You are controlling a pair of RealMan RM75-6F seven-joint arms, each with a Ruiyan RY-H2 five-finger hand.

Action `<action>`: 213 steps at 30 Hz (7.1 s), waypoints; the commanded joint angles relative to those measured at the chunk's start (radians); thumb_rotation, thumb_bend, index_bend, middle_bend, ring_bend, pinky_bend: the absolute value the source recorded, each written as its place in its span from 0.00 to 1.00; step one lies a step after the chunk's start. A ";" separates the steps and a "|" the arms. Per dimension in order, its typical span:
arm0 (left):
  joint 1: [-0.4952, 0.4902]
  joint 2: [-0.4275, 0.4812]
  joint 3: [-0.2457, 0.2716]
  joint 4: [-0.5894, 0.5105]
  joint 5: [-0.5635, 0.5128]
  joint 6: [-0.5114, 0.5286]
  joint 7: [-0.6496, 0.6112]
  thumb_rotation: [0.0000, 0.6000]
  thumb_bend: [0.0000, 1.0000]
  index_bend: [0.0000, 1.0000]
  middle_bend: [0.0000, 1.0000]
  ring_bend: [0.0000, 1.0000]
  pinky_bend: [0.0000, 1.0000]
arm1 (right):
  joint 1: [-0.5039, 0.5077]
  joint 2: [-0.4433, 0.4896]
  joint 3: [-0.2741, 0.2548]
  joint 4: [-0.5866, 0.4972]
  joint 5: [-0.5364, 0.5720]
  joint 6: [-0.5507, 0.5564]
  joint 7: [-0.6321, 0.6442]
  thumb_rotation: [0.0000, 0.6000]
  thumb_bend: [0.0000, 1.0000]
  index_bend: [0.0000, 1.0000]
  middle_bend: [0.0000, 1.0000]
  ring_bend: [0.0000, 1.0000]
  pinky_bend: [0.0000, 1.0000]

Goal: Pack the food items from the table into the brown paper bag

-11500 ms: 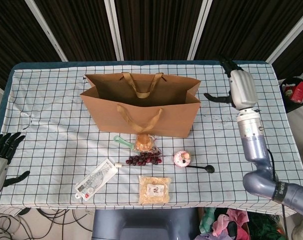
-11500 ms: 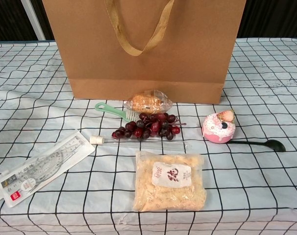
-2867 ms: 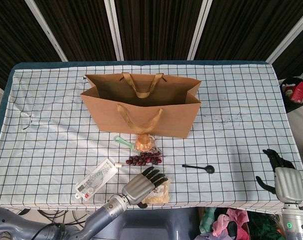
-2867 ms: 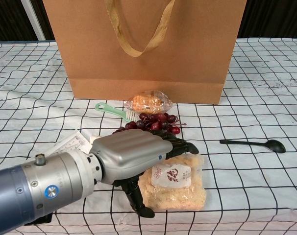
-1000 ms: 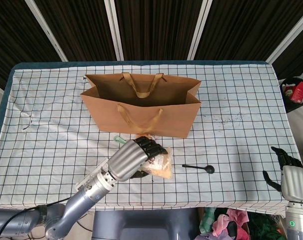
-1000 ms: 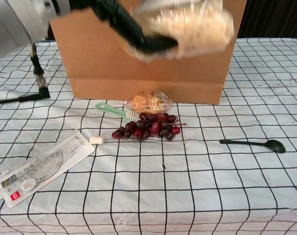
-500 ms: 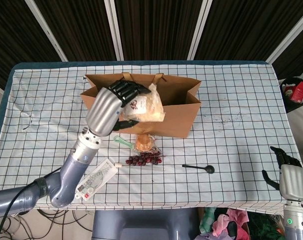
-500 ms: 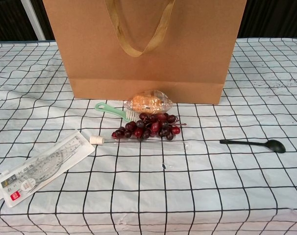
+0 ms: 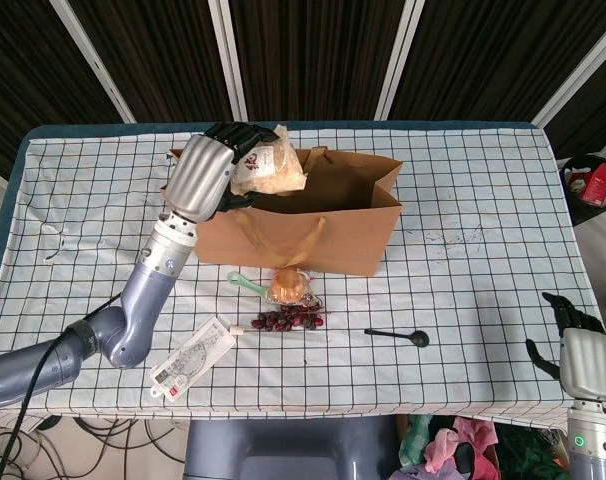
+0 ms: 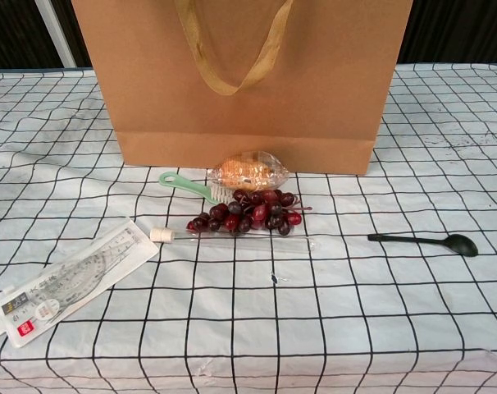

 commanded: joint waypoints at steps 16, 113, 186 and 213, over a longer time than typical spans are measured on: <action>-0.035 -0.002 0.036 -0.024 -0.124 0.005 0.153 1.00 0.00 0.15 0.13 0.04 0.22 | -0.008 0.024 0.007 -0.015 -0.007 0.014 0.017 1.00 0.23 0.20 0.21 0.31 0.30; 0.102 -0.651 0.434 0.862 0.351 0.102 -0.109 1.00 0.27 0.30 0.42 0.29 0.36 | -0.012 -0.005 0.035 0.040 0.046 -0.024 0.116 1.00 0.26 0.21 0.22 0.31 0.30; 0.019 -0.149 0.044 0.115 0.135 0.166 -0.122 1.00 0.28 0.32 0.43 0.30 0.37 | -0.020 -0.021 0.057 0.046 0.047 0.017 0.113 1.00 0.27 0.22 0.22 0.31 0.30; 0.139 0.008 0.142 -0.162 0.185 0.298 0.000 1.00 0.04 0.13 0.19 0.02 0.15 | -0.025 -0.019 0.067 0.057 0.049 0.030 0.137 1.00 0.27 0.23 0.22 0.31 0.30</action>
